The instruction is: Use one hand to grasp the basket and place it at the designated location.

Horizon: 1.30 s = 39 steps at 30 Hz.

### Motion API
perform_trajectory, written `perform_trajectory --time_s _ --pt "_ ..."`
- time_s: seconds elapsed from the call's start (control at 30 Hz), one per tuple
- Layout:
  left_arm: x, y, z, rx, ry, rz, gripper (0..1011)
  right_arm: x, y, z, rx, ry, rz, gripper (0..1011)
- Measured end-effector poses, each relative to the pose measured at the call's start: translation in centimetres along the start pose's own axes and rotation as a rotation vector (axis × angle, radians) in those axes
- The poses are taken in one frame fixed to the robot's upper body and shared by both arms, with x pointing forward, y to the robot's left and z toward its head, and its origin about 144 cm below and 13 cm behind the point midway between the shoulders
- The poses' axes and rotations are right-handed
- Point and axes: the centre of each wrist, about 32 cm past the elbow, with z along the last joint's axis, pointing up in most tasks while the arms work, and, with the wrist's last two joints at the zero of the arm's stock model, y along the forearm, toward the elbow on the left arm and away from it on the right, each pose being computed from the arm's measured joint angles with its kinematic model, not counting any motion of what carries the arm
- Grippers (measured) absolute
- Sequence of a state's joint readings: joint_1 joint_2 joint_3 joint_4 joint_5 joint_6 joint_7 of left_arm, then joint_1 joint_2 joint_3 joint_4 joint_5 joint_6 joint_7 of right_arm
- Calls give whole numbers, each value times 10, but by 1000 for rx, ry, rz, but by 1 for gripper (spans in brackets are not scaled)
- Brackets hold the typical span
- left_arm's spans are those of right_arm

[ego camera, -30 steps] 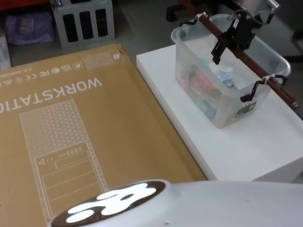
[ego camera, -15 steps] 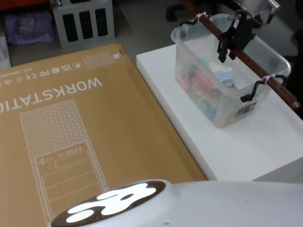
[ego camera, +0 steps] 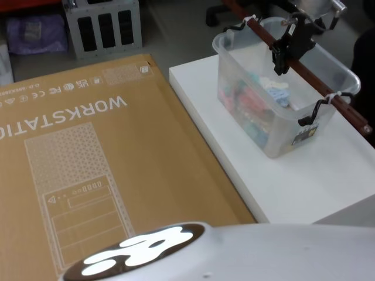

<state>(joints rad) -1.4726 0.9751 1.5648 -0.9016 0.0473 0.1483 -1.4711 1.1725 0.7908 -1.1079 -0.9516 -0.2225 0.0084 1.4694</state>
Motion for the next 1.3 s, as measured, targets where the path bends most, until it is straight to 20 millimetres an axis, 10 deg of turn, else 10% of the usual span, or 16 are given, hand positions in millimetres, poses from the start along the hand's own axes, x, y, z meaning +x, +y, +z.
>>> perform_trajectory --time_s 1.3 --pt "0 0 0 0 0 0 0 -7 -64 27 -64 -82 -110 0"
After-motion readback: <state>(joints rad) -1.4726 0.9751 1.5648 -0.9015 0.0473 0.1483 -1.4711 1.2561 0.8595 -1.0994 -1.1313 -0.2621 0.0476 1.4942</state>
